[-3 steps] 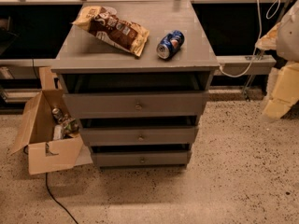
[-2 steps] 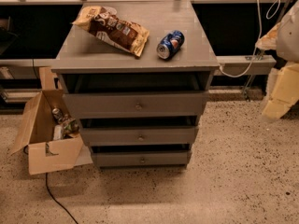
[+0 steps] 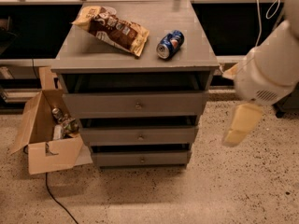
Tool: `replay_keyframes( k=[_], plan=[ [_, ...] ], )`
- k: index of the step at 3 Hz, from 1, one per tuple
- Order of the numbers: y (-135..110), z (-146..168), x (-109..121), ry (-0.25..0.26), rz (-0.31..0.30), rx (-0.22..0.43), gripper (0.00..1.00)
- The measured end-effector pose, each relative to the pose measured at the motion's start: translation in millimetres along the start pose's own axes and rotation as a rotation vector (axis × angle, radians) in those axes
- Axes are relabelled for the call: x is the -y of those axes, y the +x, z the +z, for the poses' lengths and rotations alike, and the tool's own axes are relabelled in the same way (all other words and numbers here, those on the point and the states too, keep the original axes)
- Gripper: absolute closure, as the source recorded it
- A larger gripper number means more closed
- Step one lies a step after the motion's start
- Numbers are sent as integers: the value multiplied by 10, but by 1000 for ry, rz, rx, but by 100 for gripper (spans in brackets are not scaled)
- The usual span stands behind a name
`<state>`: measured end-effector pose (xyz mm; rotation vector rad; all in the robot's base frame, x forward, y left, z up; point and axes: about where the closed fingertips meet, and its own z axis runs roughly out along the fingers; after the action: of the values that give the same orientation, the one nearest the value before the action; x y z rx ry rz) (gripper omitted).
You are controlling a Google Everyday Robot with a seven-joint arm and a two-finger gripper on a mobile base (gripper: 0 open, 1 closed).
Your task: Open top drawer
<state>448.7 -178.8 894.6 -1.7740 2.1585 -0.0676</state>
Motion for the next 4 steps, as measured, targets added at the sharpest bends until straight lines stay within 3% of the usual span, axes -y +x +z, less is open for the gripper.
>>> replay_keyframes(
  k=[1,2,3,4],
  plan=[
    [-194,674,-98,-23,-36,48,0],
    [-194,674,-98,-23,-36,48,0],
    [-251,988,-7,-8,-112,27,0],
    [-369,1592,223,21,-244,7,0]
  ],
)
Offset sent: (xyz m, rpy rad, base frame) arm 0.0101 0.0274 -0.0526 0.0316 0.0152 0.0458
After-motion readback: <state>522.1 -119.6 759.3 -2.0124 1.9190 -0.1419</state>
